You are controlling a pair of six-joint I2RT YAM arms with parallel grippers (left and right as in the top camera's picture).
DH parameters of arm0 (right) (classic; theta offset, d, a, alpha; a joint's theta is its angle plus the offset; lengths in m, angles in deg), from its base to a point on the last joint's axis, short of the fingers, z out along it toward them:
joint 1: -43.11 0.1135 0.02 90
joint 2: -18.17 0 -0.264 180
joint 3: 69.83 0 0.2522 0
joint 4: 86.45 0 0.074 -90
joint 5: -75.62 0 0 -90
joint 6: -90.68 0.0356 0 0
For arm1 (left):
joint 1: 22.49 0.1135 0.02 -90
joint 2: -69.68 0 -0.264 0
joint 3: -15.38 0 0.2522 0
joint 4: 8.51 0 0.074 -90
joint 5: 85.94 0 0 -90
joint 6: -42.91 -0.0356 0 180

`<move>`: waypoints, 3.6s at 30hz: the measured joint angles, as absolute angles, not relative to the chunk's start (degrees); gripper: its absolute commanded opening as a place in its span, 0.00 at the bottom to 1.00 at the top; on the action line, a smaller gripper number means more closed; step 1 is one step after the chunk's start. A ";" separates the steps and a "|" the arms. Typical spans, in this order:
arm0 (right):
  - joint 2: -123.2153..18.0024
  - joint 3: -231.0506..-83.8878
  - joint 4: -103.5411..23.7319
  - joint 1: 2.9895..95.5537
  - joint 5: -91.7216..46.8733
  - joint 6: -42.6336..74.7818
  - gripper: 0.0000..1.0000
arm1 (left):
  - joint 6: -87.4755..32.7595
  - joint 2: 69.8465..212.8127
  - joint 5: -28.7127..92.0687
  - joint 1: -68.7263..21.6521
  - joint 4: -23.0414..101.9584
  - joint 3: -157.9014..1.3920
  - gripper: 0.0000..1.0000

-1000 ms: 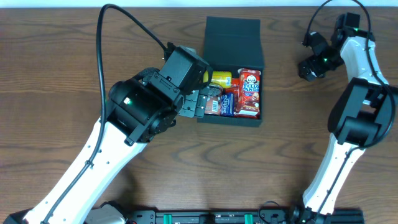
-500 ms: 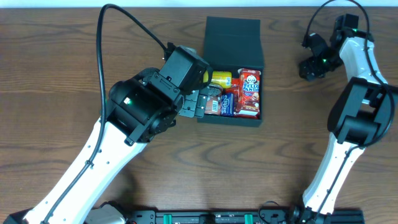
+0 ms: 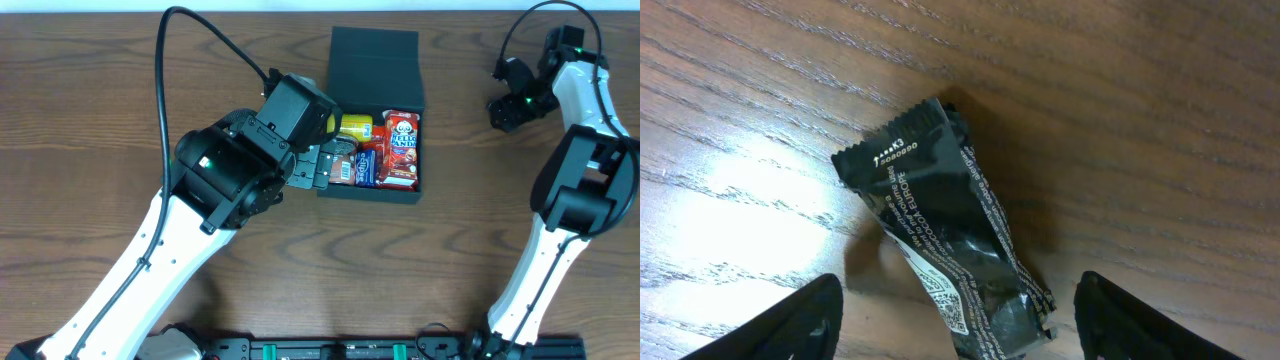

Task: Pack container
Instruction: 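Lower the right gripper onto the black wrapped candy and grasp it, then carry the black candy left and drop it into the box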

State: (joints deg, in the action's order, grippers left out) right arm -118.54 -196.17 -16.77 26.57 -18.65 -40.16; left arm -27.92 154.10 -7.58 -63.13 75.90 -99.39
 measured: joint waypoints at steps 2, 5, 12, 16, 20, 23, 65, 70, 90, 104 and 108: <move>-118.54 -196.17 -16.73 26.57 -18.65 -40.14 0.61 | -27.92 154.10 -7.58 -63.13 75.90 -99.39 0.95; -118.54 -196.17 -16.70 26.57 -18.63 -40.10 0.57 | -27.92 154.10 -7.58 -63.13 75.97 -99.39 0.95; -118.54 -196.17 -16.73 26.57 -18.65 -40.16 0.51 | -27.92 154.10 -7.58 -63.13 75.99 -99.39 0.95; -118.54 -196.17 -16.57 26.57 -18.63 -40.14 0.49 | -27.92 154.10 -7.58 -63.13 75.99 -99.39 0.95; -118.54 -196.17 -16.33 26.57 -18.63 -40.23 0.43 | -27.92 154.10 -7.58 -63.13 76.01 -99.39 0.95; -118.54 -196.17 -16.33 26.57 -18.63 -40.16 0.39 | -27.92 154.10 -7.58 -63.13 76.01 -99.39 0.95; -100.18 -196.49 -9.25 29.17 -35.55 -21.96 0.01 | -27.67 154.10 -11.40 -62.30 78.75 -99.39 0.95; -94.45 -197.35 -4.03 35.80 -43.24 -17.13 0.02 | -25.75 154.10 -11.38 -59.02 83.25 -99.39 0.95; -95.83 -187.66 -11.26 61.04 -26.06 12.29 0.01 | -24.59 152.12 -11.36 -56.97 91.88 -99.39 0.95; -95.83 -176.34 -20.42 62.11 -19.44 21.41 0.02 | -24.59 152.12 -11.36 -56.97 92.23 -99.39 0.95; -95.83 -176.08 -20.48 62.16 -17.69 23.16 0.05 | -24.59 152.12 -11.38 -56.97 92.23 -99.39 0.95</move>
State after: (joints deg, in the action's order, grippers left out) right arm -95.83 -176.08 -20.48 62.16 -17.69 23.16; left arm -24.59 152.12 -11.38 -56.97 92.23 -99.39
